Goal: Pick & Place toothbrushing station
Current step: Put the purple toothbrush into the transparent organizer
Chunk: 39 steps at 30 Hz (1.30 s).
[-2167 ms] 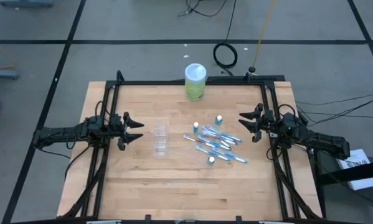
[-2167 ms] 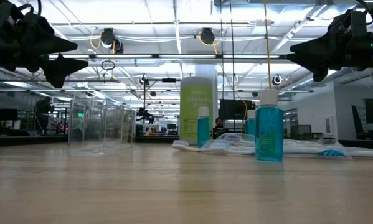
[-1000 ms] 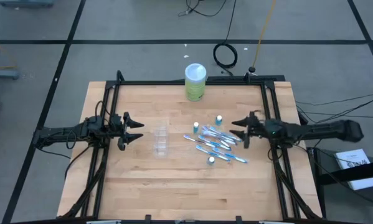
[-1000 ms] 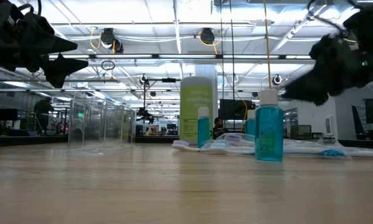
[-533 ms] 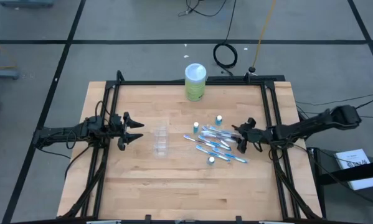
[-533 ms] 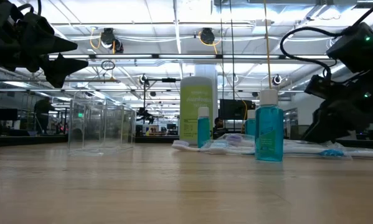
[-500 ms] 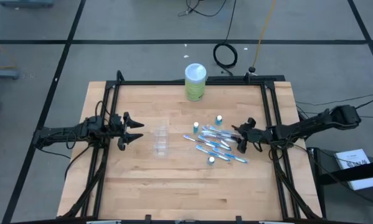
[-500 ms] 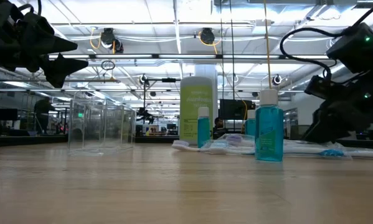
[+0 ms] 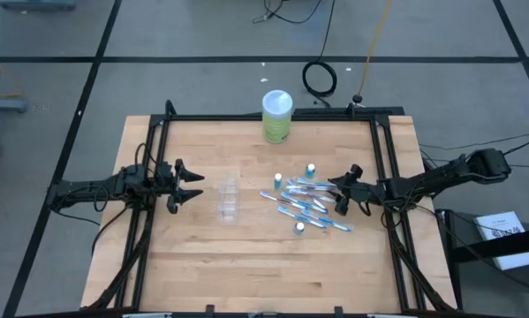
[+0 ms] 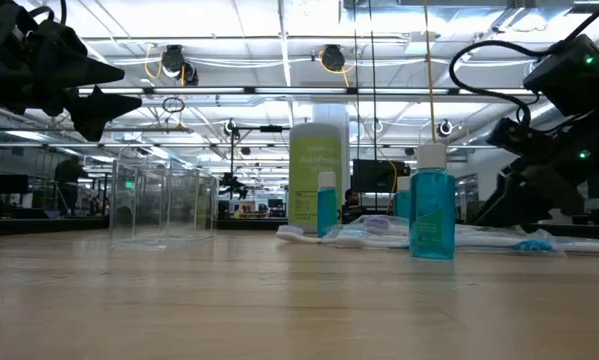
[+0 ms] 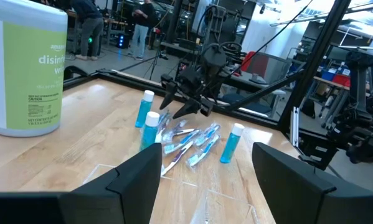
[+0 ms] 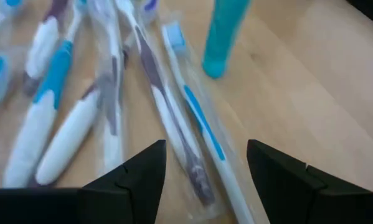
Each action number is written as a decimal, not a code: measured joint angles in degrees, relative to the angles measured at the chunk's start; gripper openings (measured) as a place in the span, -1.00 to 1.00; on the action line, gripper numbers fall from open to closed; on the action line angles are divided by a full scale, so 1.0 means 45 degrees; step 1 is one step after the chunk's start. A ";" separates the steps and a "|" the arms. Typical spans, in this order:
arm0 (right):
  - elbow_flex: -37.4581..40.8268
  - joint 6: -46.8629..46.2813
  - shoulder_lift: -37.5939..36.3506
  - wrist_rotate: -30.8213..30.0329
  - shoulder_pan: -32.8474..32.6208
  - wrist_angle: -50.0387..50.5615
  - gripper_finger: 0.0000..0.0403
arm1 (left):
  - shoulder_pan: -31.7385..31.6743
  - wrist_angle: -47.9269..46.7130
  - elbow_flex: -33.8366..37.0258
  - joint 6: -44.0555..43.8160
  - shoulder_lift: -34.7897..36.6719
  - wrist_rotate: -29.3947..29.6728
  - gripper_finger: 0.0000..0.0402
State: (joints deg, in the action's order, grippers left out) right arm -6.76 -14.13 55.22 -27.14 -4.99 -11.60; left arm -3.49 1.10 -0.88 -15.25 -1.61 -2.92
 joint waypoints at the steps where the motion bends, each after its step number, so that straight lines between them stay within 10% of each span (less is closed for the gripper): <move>1: 0.0000 0.0000 0.0000 -0.0035 0.0014 -0.0014 0.07 | -0.0003 0.0000 0.0003 0.0000 0.0000 0.0000 0.27; 16: -0.1191 0.0815 0.0500 0.0408 -0.0818 -0.2130 0.07 | 0.0000 0.0000 0.0000 0.0000 0.0000 0.0000 0.27; 39: -0.6001 0.3610 0.7911 0.1577 0.0300 -0.1872 0.07 | -0.0001 0.0005 0.0001 0.0000 0.0002 0.0000 0.27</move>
State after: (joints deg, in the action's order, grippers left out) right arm -33.77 2.11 90.82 -20.04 -3.64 -20.02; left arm -3.50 1.13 -0.87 -15.25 -1.60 -2.92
